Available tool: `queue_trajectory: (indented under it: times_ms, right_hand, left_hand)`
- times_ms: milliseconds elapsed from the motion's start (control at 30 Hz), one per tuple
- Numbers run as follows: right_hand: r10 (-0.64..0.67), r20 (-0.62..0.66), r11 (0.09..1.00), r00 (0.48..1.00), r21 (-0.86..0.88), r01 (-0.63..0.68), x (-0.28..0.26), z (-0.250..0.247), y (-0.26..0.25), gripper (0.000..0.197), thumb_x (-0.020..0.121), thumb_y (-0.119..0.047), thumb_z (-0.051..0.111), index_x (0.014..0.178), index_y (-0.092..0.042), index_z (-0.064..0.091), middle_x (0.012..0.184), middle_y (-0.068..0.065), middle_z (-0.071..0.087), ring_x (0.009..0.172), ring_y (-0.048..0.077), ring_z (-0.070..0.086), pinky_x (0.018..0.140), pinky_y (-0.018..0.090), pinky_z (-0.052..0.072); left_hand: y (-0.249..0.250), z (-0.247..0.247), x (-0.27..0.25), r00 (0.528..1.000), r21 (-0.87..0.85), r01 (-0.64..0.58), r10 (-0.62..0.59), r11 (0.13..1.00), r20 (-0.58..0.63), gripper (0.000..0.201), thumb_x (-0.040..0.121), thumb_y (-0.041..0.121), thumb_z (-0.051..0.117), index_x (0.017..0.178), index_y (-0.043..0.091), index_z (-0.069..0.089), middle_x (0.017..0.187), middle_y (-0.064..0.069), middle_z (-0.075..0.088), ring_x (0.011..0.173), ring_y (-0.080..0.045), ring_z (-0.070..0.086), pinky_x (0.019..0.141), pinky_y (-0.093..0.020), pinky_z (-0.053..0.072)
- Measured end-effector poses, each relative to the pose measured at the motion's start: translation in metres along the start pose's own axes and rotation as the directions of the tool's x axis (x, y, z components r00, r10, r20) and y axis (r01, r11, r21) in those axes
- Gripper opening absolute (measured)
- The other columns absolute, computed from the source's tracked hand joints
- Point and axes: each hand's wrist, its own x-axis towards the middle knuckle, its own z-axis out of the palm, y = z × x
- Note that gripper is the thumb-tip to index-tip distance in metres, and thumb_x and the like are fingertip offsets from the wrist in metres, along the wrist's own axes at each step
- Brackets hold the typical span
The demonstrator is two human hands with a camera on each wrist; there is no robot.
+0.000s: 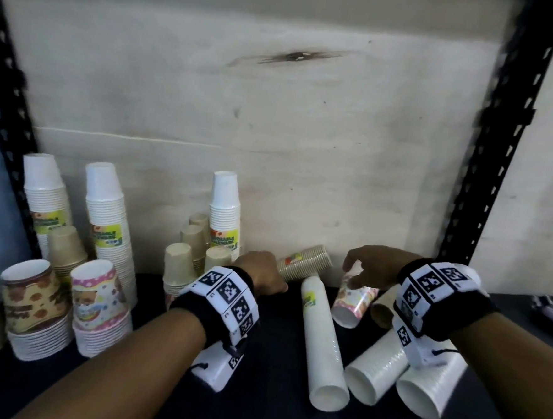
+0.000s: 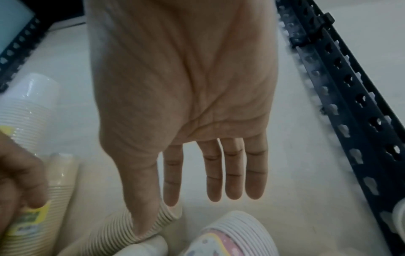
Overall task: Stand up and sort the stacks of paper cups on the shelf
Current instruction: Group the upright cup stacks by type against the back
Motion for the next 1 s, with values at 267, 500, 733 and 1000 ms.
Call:
queue_trajectory:
  times_ms: [267, 500, 733, 1000]
  right_hand:
    - [-0.04, 0.19, 0.938, 0.981, -0.331, 0.102, 0.023, 0.006, -0.004, 0.078, 0.074, -0.032, 0.08, 0.139, -0.05, 0.04, 0.131, 0.006, 0.041, 0.123, 0.031, 0.04, 0.092, 0.041, 0.041]
    - [-0.062, 0.123, 0.92, 0.991, -0.377, 0.104, 0.037, 0.03, -0.004, 0.058, 0.081, -0.036, 0.071, 0.134, -0.043, 0.048, 0.127, 0.007, 0.04, 0.121, 0.033, 0.038, 0.076, 0.037, 0.035]
    - [-0.073, 0.105, 0.928, 0.992, -0.356, 0.106, 0.039, 0.037, 0.002, 0.043, 0.09, -0.034, 0.061, 0.132, -0.041, 0.054, 0.129, 0.008, 0.037, 0.125, 0.035, 0.031, 0.078, 0.041, 0.035]
    - [-0.059, 0.167, 0.945, 0.984, -0.308, 0.109, 0.034, 0.021, 0.013, 0.072, 0.062, -0.028, 0.086, 0.12, -0.051, 0.048, 0.122, 0.005, 0.033, 0.117, 0.034, 0.034, 0.087, 0.049, 0.047]
  left_hand:
    - [0.015, 0.021, 0.061, 0.989, 0.235, 0.061, -0.027, 0.97, -0.145, 0.045, 0.084, 0.026, 0.065, 0.124, 0.009, 0.055, 0.126, -0.011, 0.06, 0.113, -0.027, 0.06, 0.077, -0.031, 0.044]
    - [0.006, 0.039, 0.093, 0.992, 0.302, 0.115, -0.096, 0.947, -0.076, 0.031, 0.09, 0.017, 0.058, 0.12, 0.008, 0.063, 0.124, -0.007, 0.063, 0.113, -0.023, 0.061, 0.088, -0.029, 0.048]
    - [0.001, 0.048, 0.106, 0.984, 0.278, 0.149, -0.116, 0.949, -0.132, 0.032, 0.092, 0.012, 0.049, 0.121, 0.009, 0.061, 0.127, -0.008, 0.061, 0.116, -0.025, 0.059, 0.086, -0.03, 0.048]
    - [0.01, 0.042, 0.097, 0.978, 0.333, 0.177, -0.128, 0.926, -0.164, 0.03, 0.094, 0.008, 0.047, 0.119, 0.009, 0.064, 0.126, -0.006, 0.063, 0.114, -0.022, 0.061, 0.083, -0.028, 0.047]
